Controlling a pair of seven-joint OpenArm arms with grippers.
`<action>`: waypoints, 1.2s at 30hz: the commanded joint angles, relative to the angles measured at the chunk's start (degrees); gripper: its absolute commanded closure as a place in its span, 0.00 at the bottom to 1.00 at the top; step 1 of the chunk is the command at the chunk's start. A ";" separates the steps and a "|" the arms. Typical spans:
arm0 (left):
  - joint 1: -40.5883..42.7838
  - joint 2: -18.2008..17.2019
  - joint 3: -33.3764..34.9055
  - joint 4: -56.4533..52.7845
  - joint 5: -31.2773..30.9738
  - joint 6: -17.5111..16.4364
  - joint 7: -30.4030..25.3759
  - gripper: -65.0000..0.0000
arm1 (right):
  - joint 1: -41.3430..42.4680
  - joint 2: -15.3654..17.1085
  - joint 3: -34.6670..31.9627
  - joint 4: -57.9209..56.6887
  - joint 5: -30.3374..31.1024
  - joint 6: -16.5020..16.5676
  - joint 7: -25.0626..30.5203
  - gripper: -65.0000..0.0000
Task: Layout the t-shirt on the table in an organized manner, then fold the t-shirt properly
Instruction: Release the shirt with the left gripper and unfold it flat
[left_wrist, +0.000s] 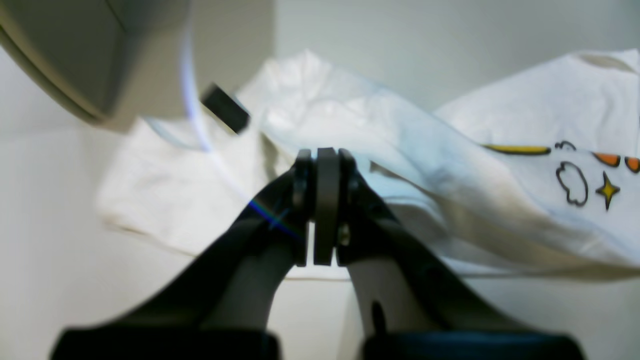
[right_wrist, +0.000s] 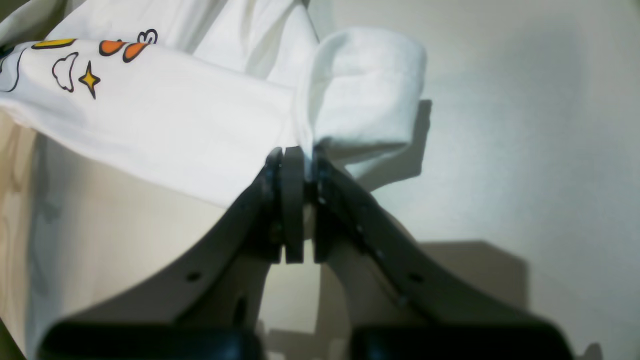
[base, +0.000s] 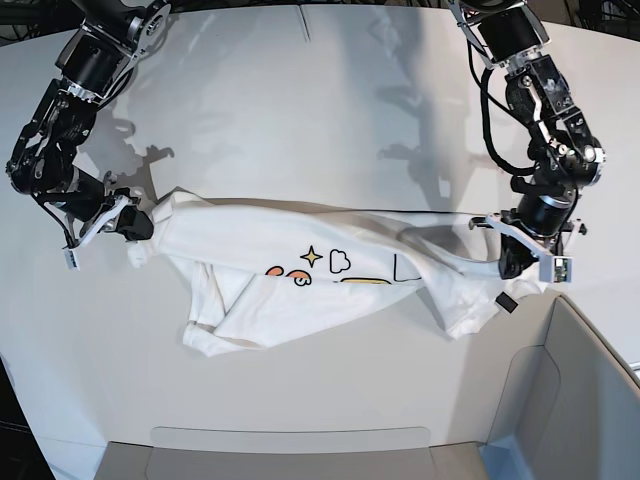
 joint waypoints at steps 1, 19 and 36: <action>-0.76 -0.77 -1.54 2.72 -0.47 0.20 -1.63 1.00 | 1.25 0.90 0.15 1.12 1.42 0.06 0.87 1.00; 2.14 -0.95 -20.44 11.95 -0.74 -0.32 10.76 1.00 | 2.22 2.48 -0.11 1.21 1.42 0.06 0.87 1.00; 21.21 7.14 -40.84 11.78 -0.30 -7.31 10.85 1.00 | -2.26 2.48 -10.04 11.58 1.33 0.59 -8.01 1.00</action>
